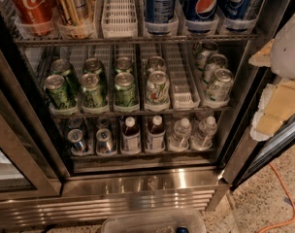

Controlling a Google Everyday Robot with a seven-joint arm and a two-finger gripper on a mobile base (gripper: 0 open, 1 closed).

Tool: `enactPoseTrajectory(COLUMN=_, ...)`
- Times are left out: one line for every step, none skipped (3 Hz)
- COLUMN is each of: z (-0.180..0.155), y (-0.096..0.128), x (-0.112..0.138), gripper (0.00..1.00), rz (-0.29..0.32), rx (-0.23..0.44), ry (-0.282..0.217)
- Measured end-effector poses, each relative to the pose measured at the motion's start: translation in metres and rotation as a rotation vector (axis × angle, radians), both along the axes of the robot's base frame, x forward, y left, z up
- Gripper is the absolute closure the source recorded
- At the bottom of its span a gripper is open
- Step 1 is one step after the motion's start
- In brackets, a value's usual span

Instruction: Pick blue plastic bottle from bottom shelf of fridge

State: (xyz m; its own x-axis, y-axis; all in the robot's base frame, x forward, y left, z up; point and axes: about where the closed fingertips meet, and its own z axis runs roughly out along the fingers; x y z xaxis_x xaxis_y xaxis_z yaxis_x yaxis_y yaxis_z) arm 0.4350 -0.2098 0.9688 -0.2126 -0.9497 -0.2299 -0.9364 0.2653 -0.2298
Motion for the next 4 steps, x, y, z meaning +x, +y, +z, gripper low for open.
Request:
enactPoseTrajectory(z=-0.033, y=0.018, x=-0.006, gripper=0.00, rz=0.024, rx=0.064, ry=0.071)
enactPoseTrajectory(z=-0.077, y=0.040, x=-0.014, gripper=0.00, rz=0.045, rx=0.148, ry=0.150)
enactPoseTrajectory(z=-0.118, y=0.061, x=-0.025, gripper=0.00, rz=0.073, rx=0.200, ry=0.200)
enactPoseTrajectory(z=-0.148, y=0.074, x=-0.037, gripper=0.00, rz=0.035, rx=0.239, ry=0.226)
